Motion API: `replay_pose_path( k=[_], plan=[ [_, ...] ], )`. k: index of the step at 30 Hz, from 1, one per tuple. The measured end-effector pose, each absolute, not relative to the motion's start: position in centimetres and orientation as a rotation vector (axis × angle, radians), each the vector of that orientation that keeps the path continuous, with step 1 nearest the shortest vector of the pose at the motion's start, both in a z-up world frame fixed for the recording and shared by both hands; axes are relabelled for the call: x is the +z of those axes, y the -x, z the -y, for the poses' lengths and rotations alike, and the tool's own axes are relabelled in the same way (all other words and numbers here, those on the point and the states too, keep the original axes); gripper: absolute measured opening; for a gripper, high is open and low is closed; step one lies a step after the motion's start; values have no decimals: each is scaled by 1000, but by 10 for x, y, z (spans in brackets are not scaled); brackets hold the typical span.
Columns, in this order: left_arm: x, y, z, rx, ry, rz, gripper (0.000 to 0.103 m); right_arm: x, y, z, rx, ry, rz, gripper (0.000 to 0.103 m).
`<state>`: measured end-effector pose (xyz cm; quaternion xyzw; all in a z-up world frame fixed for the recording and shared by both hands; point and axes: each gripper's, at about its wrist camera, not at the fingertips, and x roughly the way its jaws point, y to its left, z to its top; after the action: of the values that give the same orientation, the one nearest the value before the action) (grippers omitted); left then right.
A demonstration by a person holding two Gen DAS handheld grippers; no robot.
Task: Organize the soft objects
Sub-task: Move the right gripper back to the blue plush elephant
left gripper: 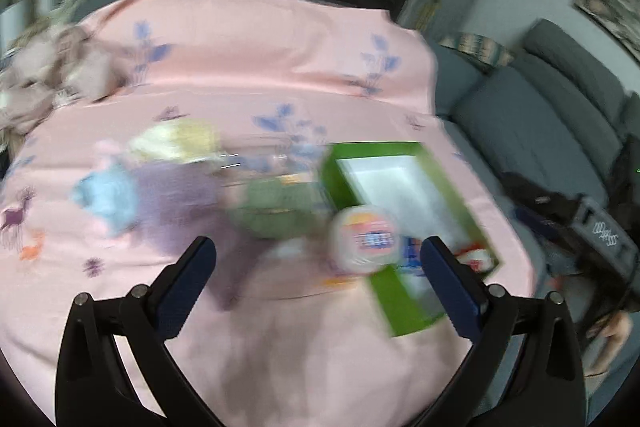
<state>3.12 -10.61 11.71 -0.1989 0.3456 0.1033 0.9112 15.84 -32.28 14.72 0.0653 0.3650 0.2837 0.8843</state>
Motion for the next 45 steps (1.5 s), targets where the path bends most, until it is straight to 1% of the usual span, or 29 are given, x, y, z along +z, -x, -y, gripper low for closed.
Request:
replay_pose_path(
  k=[8,18,27,31,38,41,44,45],
  plan=[
    [86,29,24,403,537,-694,102,150,-132,272,608,-11,-733,97],
    [48,55,-22,540,610,-709,102,140,-98,209,775,63,-734,97],
    [43,73,-41,610,641,-693,102,120,-83,165,832,139,-795,97],
    [38,75,-46,648,633,-721,101,109,-88,139,866,120,-871,97],
    [34,80,-57,653,681,-727,101,88,-108,75,854,190,-977,96],
    [33,83,-62,667,697,-733,100,87,-112,45,837,234,-984,95],
    [33,88,-67,688,708,-731,99,89,-102,5,897,320,-950,94],
    [33,89,-69,693,716,-730,99,88,-99,-6,915,345,-946,91]
  ],
)
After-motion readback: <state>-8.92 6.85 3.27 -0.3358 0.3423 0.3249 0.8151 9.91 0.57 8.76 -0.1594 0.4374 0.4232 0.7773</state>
